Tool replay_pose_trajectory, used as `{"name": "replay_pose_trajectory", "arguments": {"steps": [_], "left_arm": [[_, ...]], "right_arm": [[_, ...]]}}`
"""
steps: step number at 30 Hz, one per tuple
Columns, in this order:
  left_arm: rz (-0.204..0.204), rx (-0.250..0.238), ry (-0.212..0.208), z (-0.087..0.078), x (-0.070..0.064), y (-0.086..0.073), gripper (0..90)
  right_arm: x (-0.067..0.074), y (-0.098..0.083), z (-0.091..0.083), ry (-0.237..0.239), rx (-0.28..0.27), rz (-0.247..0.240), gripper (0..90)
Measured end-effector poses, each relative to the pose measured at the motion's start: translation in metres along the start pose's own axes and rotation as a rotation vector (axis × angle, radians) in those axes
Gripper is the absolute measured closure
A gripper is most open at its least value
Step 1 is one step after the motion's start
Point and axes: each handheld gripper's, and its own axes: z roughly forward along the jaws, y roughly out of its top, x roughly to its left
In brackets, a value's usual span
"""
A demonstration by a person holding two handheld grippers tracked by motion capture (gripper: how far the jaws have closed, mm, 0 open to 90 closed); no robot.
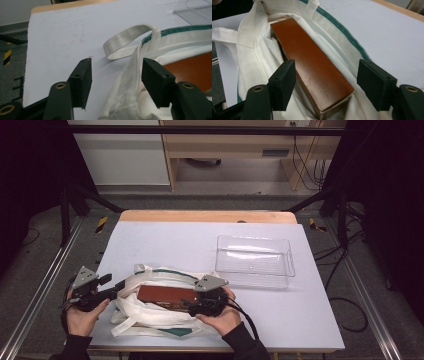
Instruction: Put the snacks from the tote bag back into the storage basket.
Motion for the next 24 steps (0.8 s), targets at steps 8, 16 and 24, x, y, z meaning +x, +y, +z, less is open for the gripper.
{"name": "replay_pose_trajectory", "arguments": {"steps": [8, 16, 24], "left_arm": [[-0.004, 0.045, -0.037, 0.010, 0.001, -0.008, 61.6], [0.003, 0.051, -0.040, 0.014, -0.004, -0.008, 74.7], [-0.020, 0.046, -0.064, 0.017, -0.004, -0.008, 79.0]], "right_arm": [[0.001, -0.003, 0.016, 0.009, 0.053, -0.033, 28.8], [-0.004, -0.012, 0.029, 0.014, 0.088, -0.057, 25.6], [-0.003, -0.013, 0.038, 0.033, 0.121, -0.113, 24.8]]}}
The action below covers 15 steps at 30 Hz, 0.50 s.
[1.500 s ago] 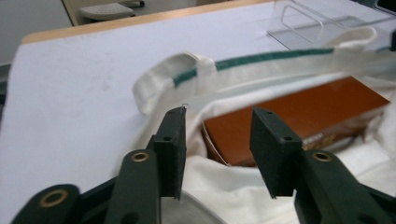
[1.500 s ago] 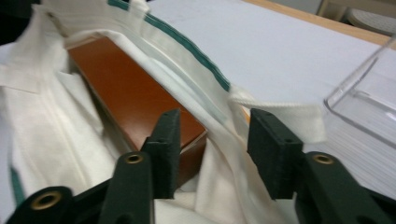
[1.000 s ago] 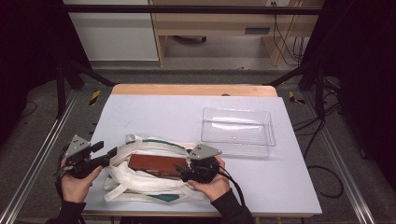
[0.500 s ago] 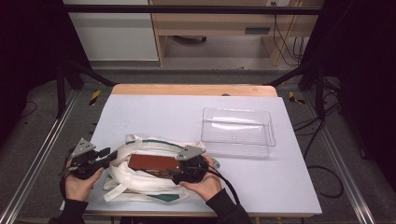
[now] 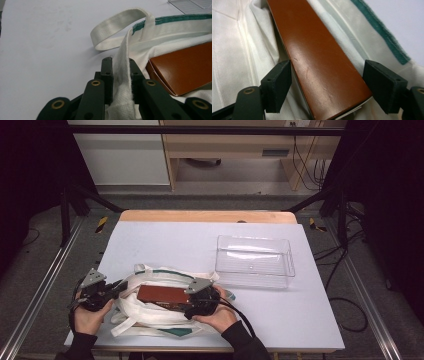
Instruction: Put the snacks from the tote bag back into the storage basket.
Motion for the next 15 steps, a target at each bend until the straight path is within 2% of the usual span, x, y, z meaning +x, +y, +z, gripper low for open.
{"name": "replay_pose_trajectory", "arguments": {"steps": [7, 12, 15], "left_arm": [[-0.020, -0.024, 0.002, -0.001, 0.000, -0.001, 80.3], [-0.029, -0.039, 0.004, -0.001, 0.000, -0.002, 80.7], [-0.027, -0.043, 0.013, -0.001, -0.001, -0.002, 80.6]], "right_arm": [[0.000, 0.003, -0.005, 0.019, 0.018, -0.021, 31.1], [0.005, 0.012, -0.015, 0.040, 0.093, -0.038, 34.8], [0.005, 0.007, -0.014, 0.047, 0.081, -0.019, 34.5]]}}
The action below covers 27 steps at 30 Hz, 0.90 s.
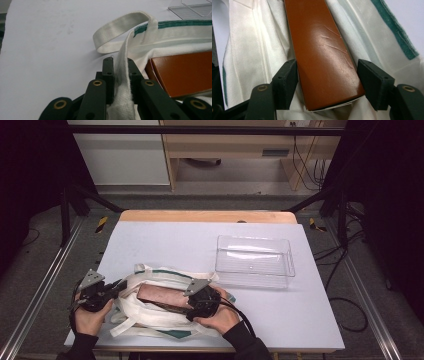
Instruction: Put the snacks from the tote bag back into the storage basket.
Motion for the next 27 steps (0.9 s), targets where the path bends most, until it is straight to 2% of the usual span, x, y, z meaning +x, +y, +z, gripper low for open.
{"name": "replay_pose_trajectory", "arguments": {"steps": [3, 8, 12, 16, 20, 23, 27], "left_arm": [[0.000, -0.006, 0.000, 0.001, 0.000, -0.001, 80.2], [0.004, -0.018, -0.004, 0.000, 0.000, -0.001, 78.6], [0.006, -0.016, -0.002, 0.001, 0.000, -0.001, 78.7], [0.008, -0.014, -0.003, 0.000, 0.000, -0.002, 78.7], [0.010, -0.014, -0.004, 0.000, 0.001, -0.002, 78.7], [0.010, -0.013, -0.002, 0.001, 0.000, -0.002, 78.6], [0.010, -0.013, 0.000, 0.001, 0.000, -0.002, 78.6]], "right_arm": [[-0.002, -0.003, 0.002, 0.002, -0.019, 0.022, 33.8], [-0.001, 0.000, 0.000, -0.003, -0.021, 0.014, 32.8], [-0.001, 0.008, -0.007, 0.021, -0.075, 0.032, 31.7], [0.003, 0.021, 0.002, 0.040, -0.084, 0.008, 31.6], [0.004, 0.028, 0.019, 0.047, -0.048, -0.011, 30.4], [0.002, 0.030, 0.027, 0.063, -0.019, -0.008, 30.6], [0.002, 0.032, 0.034, 0.073, 0.018, -0.035, 29.6]]}}
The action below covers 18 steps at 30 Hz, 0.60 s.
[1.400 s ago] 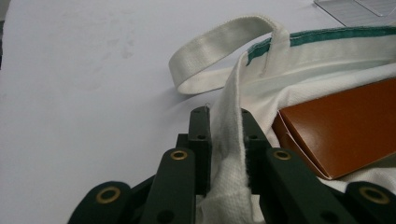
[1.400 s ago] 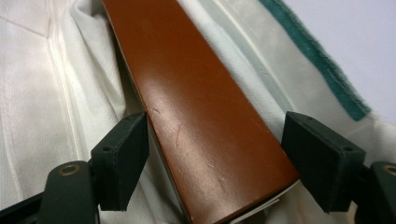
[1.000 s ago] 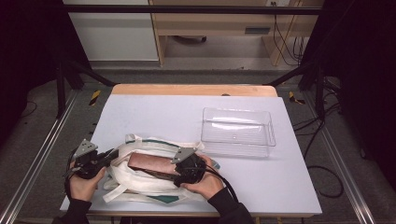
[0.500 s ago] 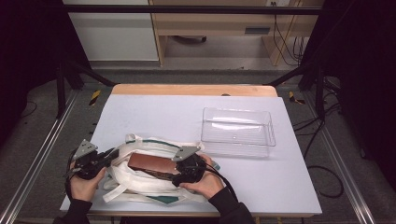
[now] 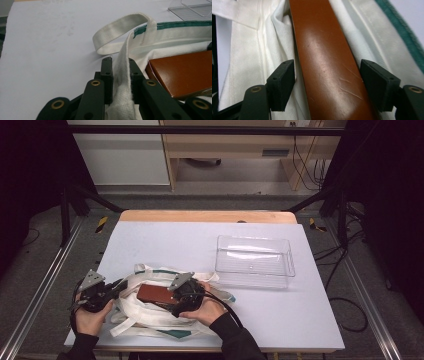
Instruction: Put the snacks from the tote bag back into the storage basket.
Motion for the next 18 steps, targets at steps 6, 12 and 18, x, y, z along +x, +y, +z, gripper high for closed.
{"name": "replay_pose_trajectory", "arguments": {"steps": [6, 12, 18], "left_arm": [[0.000, 0.000, 0.001, 0.000, 0.000, 0.000, 78.6], [-0.002, -0.003, 0.004, 0.000, 0.000, 0.000, 78.6], [-0.010, -0.003, 0.015, 0.000, 0.000, -0.001, 78.4]], "right_arm": [[-0.002, 0.002, 0.009, -0.006, 0.051, -0.021, 35.4], [-0.002, 0.005, 0.002, 0.012, 0.054, -0.054, 39.9], [-0.004, 0.013, -0.023, 0.057, -0.026, 0.005, 42.5]]}}
